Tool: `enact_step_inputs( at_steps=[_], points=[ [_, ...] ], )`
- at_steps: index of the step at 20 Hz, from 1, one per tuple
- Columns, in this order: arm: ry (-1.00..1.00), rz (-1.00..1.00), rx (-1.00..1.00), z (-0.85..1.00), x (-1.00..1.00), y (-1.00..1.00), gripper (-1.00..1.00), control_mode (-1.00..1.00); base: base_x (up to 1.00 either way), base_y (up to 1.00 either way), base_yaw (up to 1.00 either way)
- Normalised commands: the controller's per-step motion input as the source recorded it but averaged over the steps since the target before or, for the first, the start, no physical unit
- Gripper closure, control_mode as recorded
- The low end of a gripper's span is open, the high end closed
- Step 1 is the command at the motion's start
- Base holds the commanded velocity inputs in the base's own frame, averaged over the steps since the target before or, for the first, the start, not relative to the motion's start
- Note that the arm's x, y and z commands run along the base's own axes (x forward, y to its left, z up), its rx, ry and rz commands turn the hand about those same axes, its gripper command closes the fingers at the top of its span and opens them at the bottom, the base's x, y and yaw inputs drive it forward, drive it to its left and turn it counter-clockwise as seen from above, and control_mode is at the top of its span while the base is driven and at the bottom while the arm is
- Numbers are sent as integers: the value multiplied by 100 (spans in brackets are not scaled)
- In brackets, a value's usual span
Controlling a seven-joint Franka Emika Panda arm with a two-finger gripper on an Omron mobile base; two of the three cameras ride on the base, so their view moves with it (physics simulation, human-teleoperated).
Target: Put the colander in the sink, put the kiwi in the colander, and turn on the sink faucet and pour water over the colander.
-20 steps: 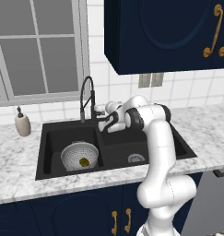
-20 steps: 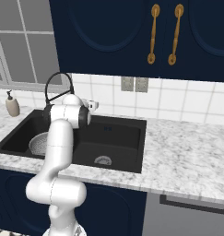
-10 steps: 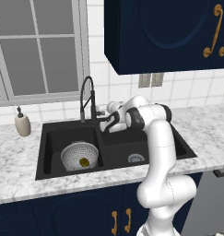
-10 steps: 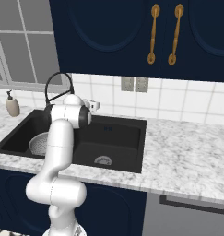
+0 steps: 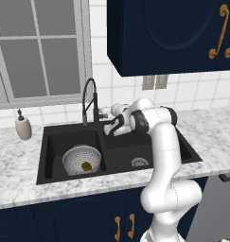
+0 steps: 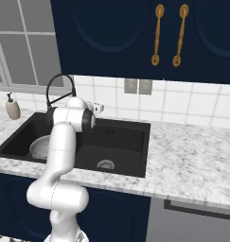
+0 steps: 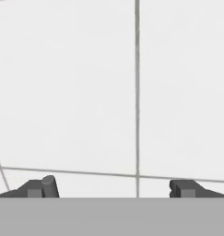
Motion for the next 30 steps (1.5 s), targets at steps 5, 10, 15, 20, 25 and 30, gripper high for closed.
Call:
enact_step_inputs(
  at_steps=[5, 10, 15, 20, 25, 30],
  points=[
    [0, 0, 0, 0, 1, -28, -100, -100, 0, 0, 0],
    [0, 0, 0, 0, 0, -61, -100, -100, 0, 0, 0],
    [0, 0, 0, 0, 0, -66, -100, -100, 0, 0, 0],
    [0, 0, 1, 0, 0, -78, -100, -100, 0, 0, 0],
    [0, 0, 2, 0, 0, -83, -100, -100, 0, 0, 0],
    [0, 0, 3, 0, 0, -84, -100, -100, 0, 0, 0]
  ],
)
